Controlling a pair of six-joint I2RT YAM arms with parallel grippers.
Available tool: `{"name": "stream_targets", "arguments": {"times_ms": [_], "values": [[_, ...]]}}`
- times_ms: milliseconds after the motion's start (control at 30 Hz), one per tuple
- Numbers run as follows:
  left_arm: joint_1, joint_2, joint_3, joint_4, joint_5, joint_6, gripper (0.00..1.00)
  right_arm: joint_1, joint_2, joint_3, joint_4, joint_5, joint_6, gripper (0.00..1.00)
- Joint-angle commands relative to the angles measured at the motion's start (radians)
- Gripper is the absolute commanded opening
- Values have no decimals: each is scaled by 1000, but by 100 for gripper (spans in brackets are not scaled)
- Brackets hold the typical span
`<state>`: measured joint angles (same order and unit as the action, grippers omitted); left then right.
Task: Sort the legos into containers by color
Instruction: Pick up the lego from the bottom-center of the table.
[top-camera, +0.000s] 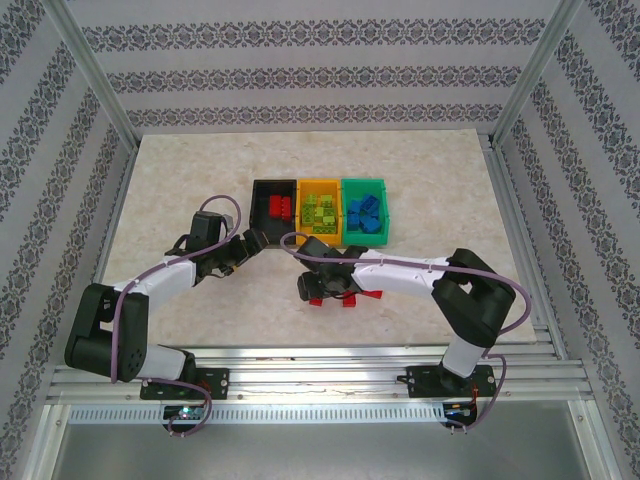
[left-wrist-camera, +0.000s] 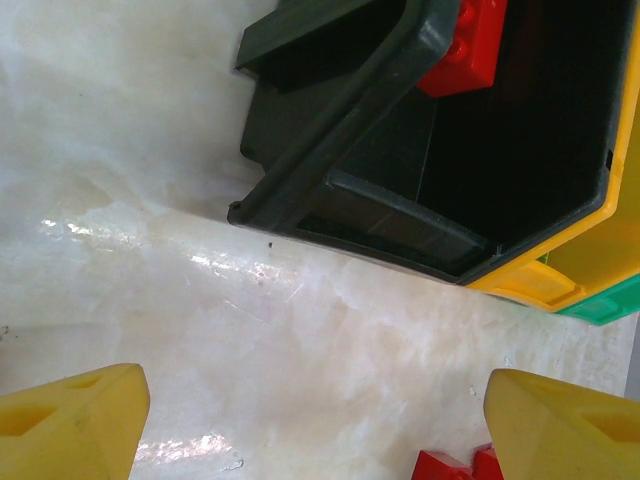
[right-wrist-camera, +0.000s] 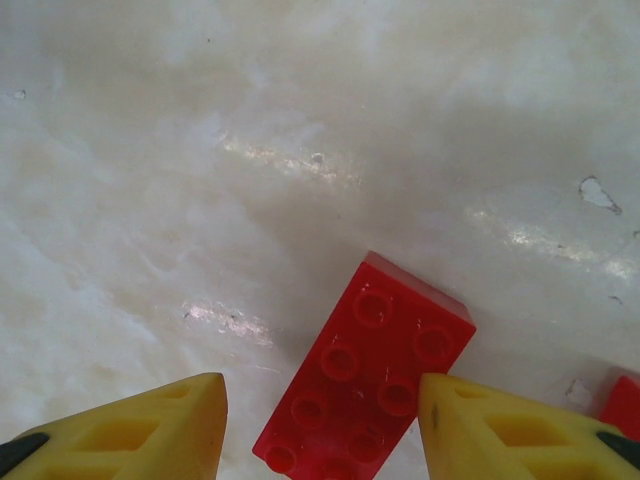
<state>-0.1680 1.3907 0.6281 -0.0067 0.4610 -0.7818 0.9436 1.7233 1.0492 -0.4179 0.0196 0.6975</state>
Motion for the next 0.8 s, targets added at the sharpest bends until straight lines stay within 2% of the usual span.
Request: {"name": "stream_targets", "arguments": {"times_ms": [0, 267, 600, 767], "values": [[15, 8, 23, 25, 11, 20, 87, 6, -2, 22, -28, 40, -27, 54], [15, 9, 27, 29, 12, 24, 87, 20, -27, -12, -46, 72, -3, 54], [15, -14, 33, -1, 11, 34, 87, 20, 97, 53, 4, 20, -6, 54], [15, -43, 18, -11, -1, 36, 87, 20, 117, 78, 21, 9, -30, 46]]}}
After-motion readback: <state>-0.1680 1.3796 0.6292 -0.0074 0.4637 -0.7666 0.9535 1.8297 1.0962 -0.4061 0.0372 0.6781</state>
